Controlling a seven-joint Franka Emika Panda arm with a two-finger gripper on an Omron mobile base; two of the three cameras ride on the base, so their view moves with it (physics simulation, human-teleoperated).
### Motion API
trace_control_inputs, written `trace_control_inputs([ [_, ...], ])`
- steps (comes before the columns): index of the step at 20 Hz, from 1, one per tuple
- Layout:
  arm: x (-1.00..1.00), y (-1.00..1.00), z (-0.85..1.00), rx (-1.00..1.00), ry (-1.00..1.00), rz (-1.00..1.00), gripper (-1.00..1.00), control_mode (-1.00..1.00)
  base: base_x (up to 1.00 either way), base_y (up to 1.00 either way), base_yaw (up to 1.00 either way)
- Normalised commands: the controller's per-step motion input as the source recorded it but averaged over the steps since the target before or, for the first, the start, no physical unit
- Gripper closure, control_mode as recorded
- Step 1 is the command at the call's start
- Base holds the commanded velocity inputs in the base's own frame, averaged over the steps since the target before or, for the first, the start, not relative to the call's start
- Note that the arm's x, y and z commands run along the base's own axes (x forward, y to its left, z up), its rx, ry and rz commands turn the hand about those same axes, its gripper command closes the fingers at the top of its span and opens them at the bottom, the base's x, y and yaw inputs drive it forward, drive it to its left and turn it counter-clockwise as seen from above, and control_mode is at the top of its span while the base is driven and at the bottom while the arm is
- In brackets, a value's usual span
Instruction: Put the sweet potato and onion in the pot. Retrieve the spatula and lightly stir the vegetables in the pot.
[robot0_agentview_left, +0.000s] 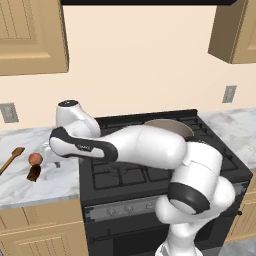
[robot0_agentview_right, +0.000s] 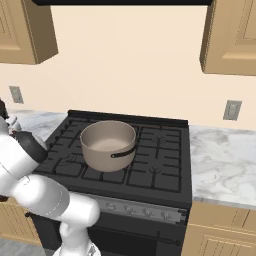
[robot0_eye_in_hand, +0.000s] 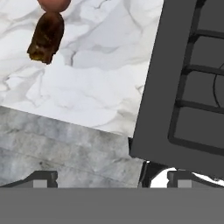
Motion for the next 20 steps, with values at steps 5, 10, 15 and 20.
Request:
trace_control_inputs([
  [5, 0.3, 0.33, -0.58, 0.0, 0.0, -0.12, -1.0, -1.0, 0.0, 0.0, 0.0],
  [10, 0.24, 0.25, -0.19, 0.03, -0.07, -0.16, -1.0, -1.0, 0.0, 0.0, 0.0],
  [15, 0.33, 0.31, -0.08, 0.01, -0.07, -0.1, -1.0, -1.0, 0.0, 0.0, 0.0],
  [20, 0.31, 0.32, -0.15, 0.0, -0.01, 0.0, -1.0, -1.0, 0.0, 0.0, 0.0],
])
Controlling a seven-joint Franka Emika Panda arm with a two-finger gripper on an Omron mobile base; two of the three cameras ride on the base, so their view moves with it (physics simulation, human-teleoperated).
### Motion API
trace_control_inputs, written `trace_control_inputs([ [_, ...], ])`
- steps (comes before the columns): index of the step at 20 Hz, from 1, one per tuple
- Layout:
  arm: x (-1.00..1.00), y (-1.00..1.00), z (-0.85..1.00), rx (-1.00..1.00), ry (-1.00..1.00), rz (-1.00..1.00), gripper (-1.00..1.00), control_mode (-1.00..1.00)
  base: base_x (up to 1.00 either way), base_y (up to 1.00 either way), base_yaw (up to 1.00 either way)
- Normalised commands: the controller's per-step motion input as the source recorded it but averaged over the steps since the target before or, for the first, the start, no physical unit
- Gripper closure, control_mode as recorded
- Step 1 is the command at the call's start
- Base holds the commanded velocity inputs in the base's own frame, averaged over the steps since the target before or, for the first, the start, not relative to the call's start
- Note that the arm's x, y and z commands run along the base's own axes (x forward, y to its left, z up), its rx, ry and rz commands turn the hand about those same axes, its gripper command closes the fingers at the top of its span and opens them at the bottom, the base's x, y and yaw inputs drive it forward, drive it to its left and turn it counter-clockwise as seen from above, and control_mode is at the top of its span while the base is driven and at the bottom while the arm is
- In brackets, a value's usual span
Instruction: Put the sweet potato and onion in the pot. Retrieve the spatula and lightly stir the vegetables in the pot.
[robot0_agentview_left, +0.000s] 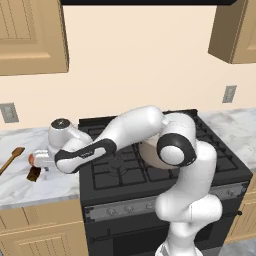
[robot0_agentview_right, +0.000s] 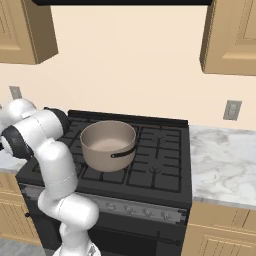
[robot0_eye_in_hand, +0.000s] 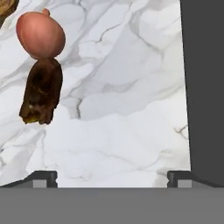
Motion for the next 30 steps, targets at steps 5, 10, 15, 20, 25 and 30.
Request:
trace_control_inputs([
  [5, -0.03, 0.33, 0.02, 0.0, 0.07, 0.04, -1.0, -1.0, 0.0, 0.0, 0.0],
  [10, -0.08, 0.28, 0.04, -0.01, 0.09, 0.05, -1.0, -1.0, 0.0, 0.0, 0.0],
  [15, 0.0, 0.29, 0.0, -0.03, 0.07, 0.0, -1.0, -1.0, 0.0, 0.0, 0.0],
  [20, 0.0, 0.17, -0.02, 0.0, 0.01, 0.0, -1.0, -1.0, 0.0, 0.0, 0.0],
  [25, 0.13, 0.11, 0.0, 0.0, 0.0, 0.0, -1.0, -1.0, 0.0, 0.0, 0.0],
  [30, 0.38, 0.05, 0.0, 0.0, 0.0, -0.01, -1.0, -1.0, 0.0, 0.0, 0.0],
])
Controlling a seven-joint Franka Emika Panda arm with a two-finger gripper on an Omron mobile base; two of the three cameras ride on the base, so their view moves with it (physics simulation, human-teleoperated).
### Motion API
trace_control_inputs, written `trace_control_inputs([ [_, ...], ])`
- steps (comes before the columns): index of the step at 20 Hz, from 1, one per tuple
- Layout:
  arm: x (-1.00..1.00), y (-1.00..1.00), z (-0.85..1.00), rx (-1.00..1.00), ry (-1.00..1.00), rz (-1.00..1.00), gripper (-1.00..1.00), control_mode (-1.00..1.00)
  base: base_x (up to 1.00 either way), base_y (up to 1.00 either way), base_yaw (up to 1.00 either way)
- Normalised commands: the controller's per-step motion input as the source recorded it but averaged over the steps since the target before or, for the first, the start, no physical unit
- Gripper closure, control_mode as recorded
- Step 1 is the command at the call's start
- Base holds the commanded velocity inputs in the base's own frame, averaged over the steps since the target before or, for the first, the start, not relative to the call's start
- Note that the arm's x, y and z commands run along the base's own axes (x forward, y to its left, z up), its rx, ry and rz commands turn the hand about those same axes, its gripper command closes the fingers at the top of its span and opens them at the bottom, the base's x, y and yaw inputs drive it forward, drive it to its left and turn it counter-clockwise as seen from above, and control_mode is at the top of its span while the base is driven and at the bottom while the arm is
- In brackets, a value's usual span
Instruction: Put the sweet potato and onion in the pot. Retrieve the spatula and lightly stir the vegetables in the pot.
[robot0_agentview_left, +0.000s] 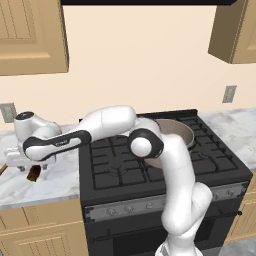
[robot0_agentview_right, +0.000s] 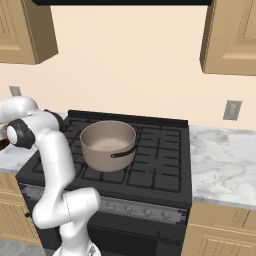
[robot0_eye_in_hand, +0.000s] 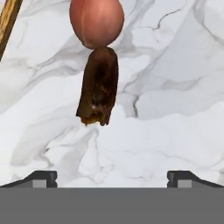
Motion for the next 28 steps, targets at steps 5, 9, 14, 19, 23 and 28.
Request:
trace_control_inputs([
  [5, 0.41, 0.0, -0.06, 0.0, 0.0, -0.07, -1.0, -1.0, 0.0, 0.0, 0.0],
  [9, 0.28, 0.0, -0.21, 0.0, 0.0, -0.09, -1.0, -1.0, 0.0, 0.0, 0.0],
  [14, 0.25, 0.03, -0.18, 0.0, 0.0, -0.09, -1.0, -1.0, 0.0, 0.0, 0.0],
  [19, 0.15, 0.12, -0.17, 0.0, 0.02, -0.06, -1.0, -1.0, 0.0, 0.0, 0.0],
  [23, 0.02, 0.11, -0.22, 0.0, 0.02, -0.03, -1.0, -1.0, 0.0, 0.0, 0.0],
  [28, 0.0, 0.14, -0.18, 0.0, 0.02, 0.0, -1.0, -1.0, 0.0, 0.0, 0.0],
])
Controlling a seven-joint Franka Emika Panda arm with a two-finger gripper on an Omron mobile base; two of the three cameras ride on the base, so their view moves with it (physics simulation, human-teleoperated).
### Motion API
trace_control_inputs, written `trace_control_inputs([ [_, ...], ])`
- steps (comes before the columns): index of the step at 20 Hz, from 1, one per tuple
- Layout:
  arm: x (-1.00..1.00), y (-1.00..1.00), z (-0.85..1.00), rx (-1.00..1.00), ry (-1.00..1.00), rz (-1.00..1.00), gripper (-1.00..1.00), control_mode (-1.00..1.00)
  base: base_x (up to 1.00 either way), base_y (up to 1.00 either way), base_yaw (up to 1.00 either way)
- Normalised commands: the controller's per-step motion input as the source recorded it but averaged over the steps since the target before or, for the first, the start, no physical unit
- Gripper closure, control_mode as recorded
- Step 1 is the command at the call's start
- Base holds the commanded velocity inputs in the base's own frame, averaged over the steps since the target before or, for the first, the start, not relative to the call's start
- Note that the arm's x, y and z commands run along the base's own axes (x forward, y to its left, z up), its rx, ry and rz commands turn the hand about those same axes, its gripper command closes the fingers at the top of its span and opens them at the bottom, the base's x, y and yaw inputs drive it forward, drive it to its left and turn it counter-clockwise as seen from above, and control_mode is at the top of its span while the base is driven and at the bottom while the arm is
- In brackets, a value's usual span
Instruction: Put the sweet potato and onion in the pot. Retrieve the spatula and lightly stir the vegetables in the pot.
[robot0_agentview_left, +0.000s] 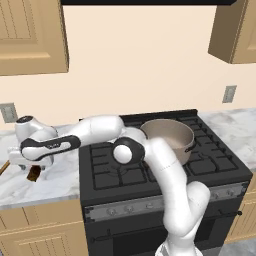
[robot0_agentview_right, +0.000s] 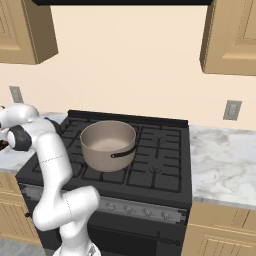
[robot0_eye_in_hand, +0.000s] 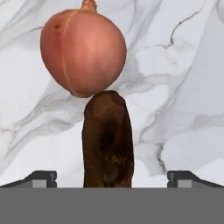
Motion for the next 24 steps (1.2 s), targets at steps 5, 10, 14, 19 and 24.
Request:
trace_control_inputs([
  [5, -0.06, 0.1, -0.17, -0.01, 0.0, 0.0, -1.0, -1.0, 0.0, 0.0, 0.0],
  [10, 0.0, 0.02, -0.21, -0.03, 0.0, 0.0, -1.0, -1.0, 0.0, 0.0, 0.0],
  [14, 0.0, 0.0, -0.28, -0.05, 0.0, 0.0, -1.0, -1.0, 0.0, 0.0, 0.0],
  [19, 0.0, 0.0, -0.22, -0.04, 0.0, 0.0, -1.0, -1.0, 0.0, 0.0, 0.0],
  [24, 0.0, 0.0, 0.0, 0.0, 0.0, 0.0, -1.0, -1.0, 0.0, 0.0, 0.0],
])
